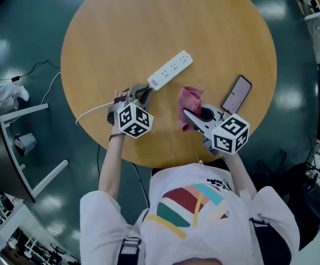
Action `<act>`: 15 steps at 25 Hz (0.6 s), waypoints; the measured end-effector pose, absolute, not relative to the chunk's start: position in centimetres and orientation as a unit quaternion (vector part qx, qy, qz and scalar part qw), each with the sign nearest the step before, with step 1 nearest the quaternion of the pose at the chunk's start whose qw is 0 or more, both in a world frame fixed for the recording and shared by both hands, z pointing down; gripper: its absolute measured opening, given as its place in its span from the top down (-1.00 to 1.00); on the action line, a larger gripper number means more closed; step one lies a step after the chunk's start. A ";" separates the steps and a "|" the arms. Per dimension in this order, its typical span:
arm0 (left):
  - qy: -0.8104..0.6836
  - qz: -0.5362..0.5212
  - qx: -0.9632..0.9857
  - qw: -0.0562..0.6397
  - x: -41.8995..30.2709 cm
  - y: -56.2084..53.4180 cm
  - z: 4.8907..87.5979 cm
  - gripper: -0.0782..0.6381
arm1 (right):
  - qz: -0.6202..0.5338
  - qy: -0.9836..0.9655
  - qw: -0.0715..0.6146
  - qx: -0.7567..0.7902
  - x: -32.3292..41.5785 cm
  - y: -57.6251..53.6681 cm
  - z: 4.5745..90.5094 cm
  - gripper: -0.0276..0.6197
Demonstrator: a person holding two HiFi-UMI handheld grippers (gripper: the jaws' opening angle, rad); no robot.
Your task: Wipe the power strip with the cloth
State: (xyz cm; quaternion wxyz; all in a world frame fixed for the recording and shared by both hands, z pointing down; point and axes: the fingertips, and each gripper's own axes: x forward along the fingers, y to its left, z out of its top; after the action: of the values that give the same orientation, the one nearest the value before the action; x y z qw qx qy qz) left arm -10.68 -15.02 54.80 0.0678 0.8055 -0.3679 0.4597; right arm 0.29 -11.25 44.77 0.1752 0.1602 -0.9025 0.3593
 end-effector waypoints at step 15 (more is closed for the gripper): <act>-0.418 0.427 0.793 0.121 -11.1 -13.4 55.4 0.58 | 0.248 -0.913 0.322 0.036 -12.2 -15.5 49.3 0.80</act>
State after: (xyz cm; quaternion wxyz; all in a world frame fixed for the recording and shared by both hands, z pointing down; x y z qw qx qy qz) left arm -11.15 -13.40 55.36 0.1210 0.7928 -0.4181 0.4266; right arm -12.15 -15.45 49.32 0.3223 0.0359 -0.9129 0.2478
